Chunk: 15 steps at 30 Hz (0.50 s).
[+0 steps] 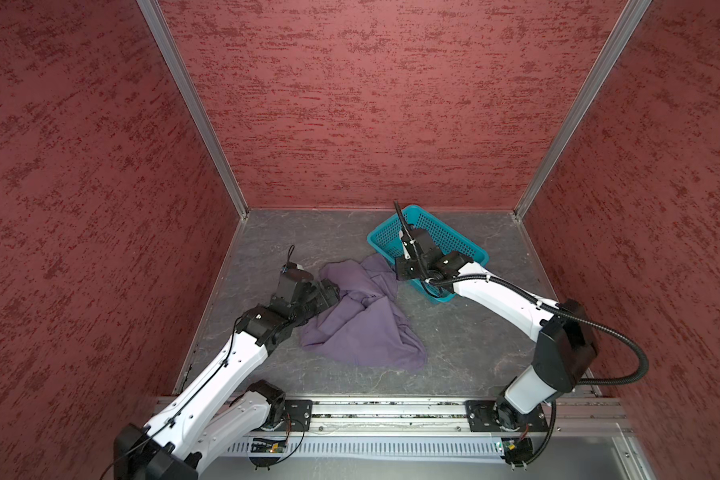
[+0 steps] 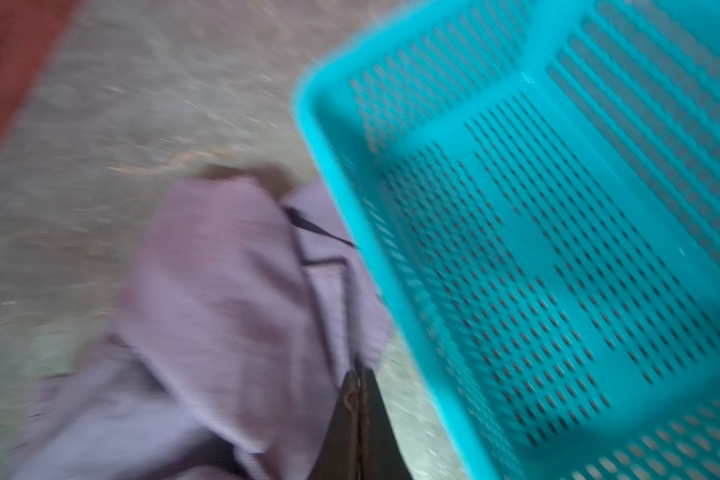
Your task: Fold and stack the trousers
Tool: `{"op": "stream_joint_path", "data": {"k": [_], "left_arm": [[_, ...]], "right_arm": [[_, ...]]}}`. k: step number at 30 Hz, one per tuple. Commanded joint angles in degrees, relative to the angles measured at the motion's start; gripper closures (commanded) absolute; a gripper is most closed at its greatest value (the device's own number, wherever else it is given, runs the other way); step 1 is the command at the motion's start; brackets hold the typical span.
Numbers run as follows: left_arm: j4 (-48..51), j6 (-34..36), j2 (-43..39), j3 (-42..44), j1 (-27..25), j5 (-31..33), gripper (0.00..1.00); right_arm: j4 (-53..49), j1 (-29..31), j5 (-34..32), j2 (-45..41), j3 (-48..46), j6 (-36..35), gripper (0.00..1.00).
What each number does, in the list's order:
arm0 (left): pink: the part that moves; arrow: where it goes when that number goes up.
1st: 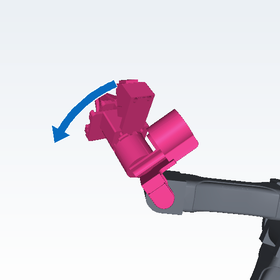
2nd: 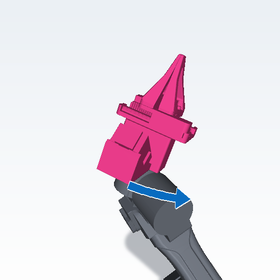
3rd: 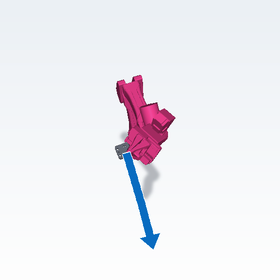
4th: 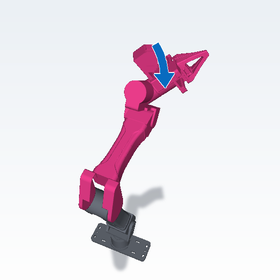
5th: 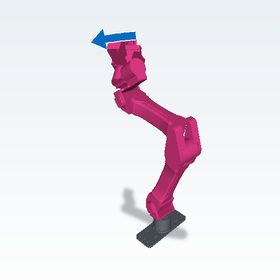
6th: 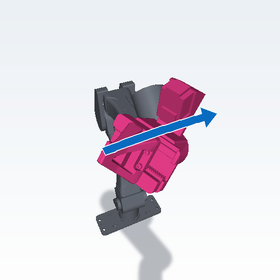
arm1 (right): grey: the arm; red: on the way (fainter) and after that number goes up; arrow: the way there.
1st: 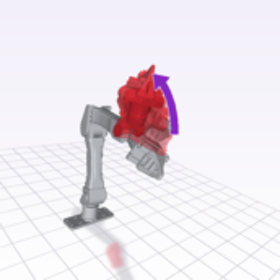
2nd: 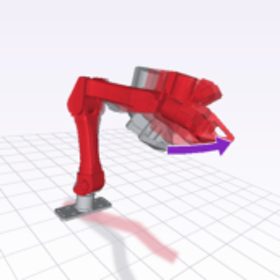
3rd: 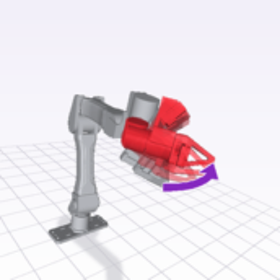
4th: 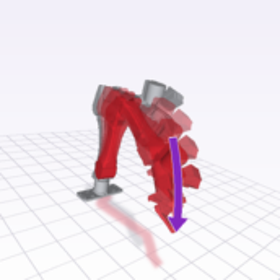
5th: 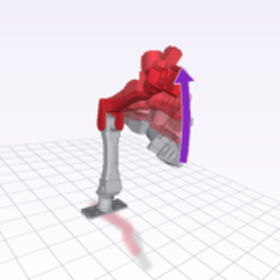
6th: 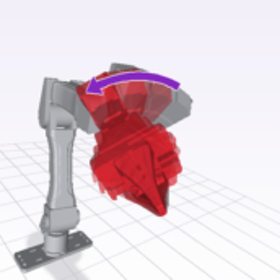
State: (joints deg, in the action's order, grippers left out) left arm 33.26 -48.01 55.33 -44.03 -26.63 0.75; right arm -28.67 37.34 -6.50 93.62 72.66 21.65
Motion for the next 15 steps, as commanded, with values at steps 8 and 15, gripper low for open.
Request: {"op": "stream_joint_path", "data": {"k": [8, 15], "left_arm": [[-9.5, 0.6, 15.3, -6.1, -2.1, -7.8, 0.0], [-11.1, 0.1, 17.0, -4.1, -2.9, -7.9, 0.0]], "right_arm": [[8.2, -7.5, -0.1, -2.0, -13.2, 6.7, 0.91], [7.2, -23.7, -7.6, -9.6, -19.5, 7.1, 0.88]]}}
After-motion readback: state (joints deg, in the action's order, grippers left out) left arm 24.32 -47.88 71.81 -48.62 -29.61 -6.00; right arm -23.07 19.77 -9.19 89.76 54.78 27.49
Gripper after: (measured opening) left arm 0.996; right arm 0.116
